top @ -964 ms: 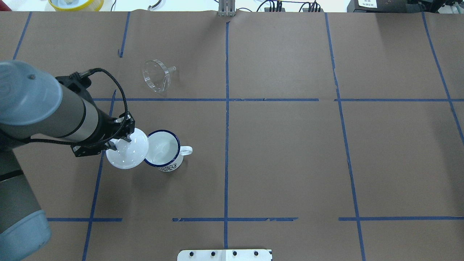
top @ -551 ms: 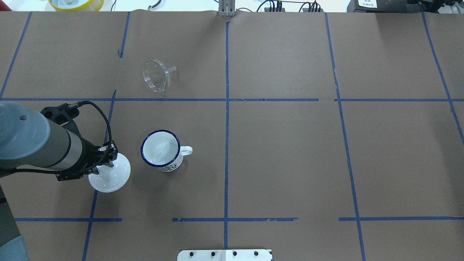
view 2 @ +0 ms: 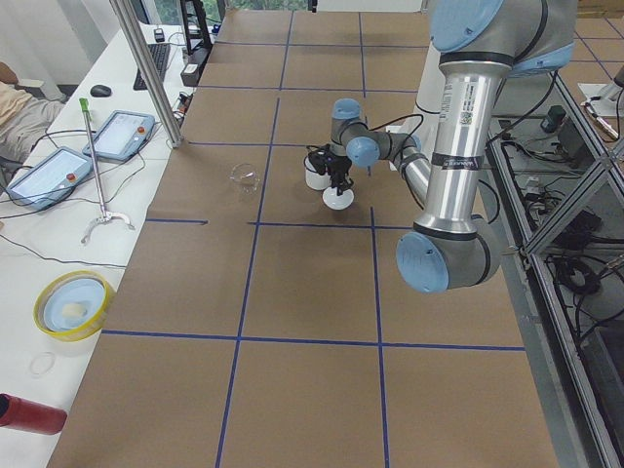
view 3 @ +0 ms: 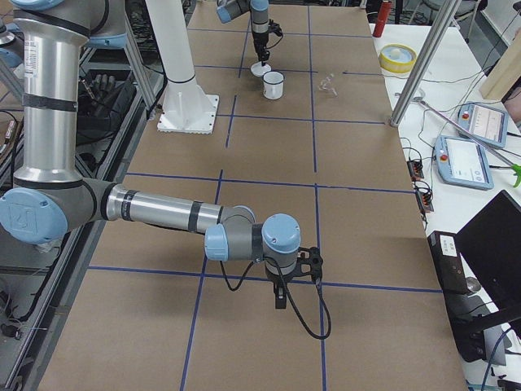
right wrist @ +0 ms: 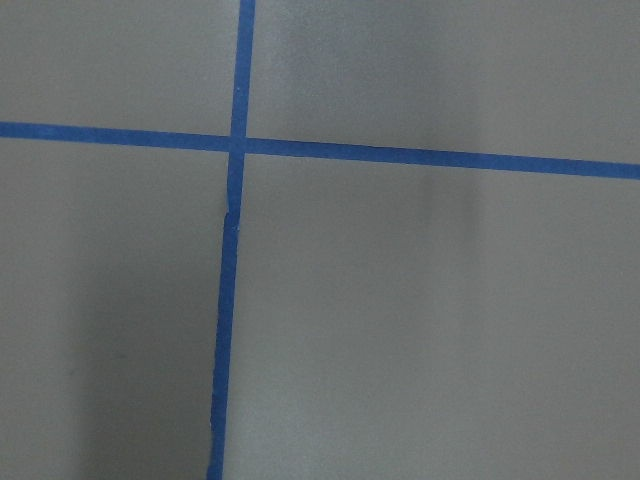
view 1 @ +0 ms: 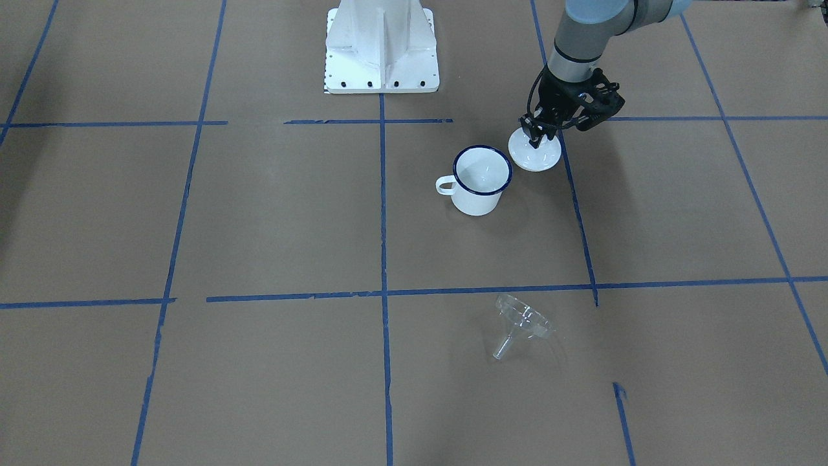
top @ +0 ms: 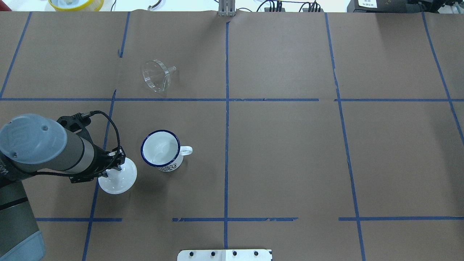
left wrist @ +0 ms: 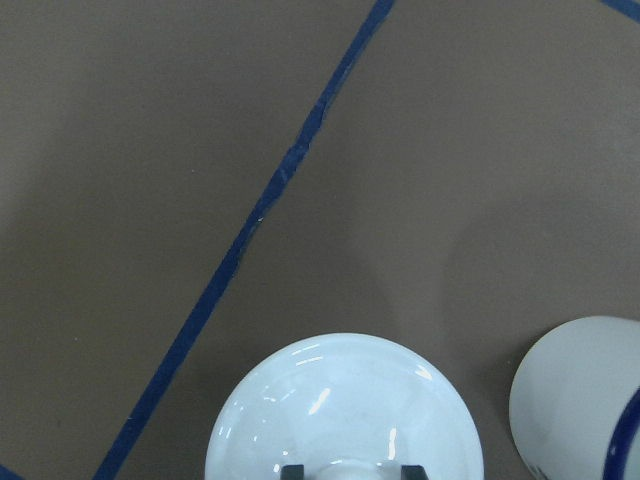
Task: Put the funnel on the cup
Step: 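Lower the lid onto the table beside the mug and open the left gripper, then move the left gripper to the clear glass funnel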
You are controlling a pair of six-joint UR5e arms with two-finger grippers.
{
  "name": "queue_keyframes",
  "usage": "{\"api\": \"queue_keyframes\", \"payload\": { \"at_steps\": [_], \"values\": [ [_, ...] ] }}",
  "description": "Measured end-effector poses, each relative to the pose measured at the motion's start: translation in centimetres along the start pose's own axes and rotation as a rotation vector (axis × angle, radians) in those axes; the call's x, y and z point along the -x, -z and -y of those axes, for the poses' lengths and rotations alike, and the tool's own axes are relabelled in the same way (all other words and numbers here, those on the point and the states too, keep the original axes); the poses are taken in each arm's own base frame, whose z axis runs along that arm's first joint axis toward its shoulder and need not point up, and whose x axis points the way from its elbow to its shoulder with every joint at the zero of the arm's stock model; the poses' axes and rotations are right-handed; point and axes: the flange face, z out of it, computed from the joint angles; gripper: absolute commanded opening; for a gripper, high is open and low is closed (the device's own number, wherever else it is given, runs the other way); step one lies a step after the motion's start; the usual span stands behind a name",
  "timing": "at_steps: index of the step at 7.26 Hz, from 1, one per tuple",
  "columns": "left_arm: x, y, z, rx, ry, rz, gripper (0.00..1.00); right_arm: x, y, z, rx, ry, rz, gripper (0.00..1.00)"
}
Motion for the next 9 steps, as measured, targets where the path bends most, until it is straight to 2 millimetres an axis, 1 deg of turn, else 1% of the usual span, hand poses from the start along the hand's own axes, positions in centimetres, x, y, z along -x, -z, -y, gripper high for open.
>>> {"api": "queue_keyframes", "payload": {
  "at_steps": [1,2,3,4,5,6,7,8,9],
  "values": [
    [0.2,-1.0,0.2,0.000,0.000,0.011,0.00,0.0,0.0,0.0,0.000,0.000,-0.001,1.00],
    [0.3,-1.9,0.4,0.000,0.000,0.014,0.27,0.0,0.0,0.0,0.000,0.000,-0.001,1.00],
    [0.4,-2.7,0.6,0.002,-0.001,0.014,0.99,0.0,0.0,0.0,0.000,0.000,-0.001,1.00],
    [0.4,-3.0,0.6,0.003,-0.003,0.013,1.00,0.0,0.0,0.0,0.000,0.000,0.000,1.00],
    [0.3,-2.7,0.6,0.002,-0.005,0.006,1.00,0.0,0.0,0.0,0.000,0.000,0.000,1.00],
    [0.5,-1.7,0.7,-0.002,-0.003,-0.004,1.00,0.0,0.0,0.0,0.000,0.000,0.000,1.00],
    [1.2,0.1,0.8,-0.007,0.002,-0.023,1.00,0.0,0.0,0.0,0.000,0.000,0.000,1.00],
    [1.4,2.5,1.6,-0.022,0.018,-0.058,1.00,0.0,0.0,0.0,0.000,0.000,0.000,1.00],
    [0.5,4.6,2.6,-0.040,0.045,-0.104,1.00,0.0,0.0,0.0,0.000,0.000,0.000,1.00]
  ]
}}
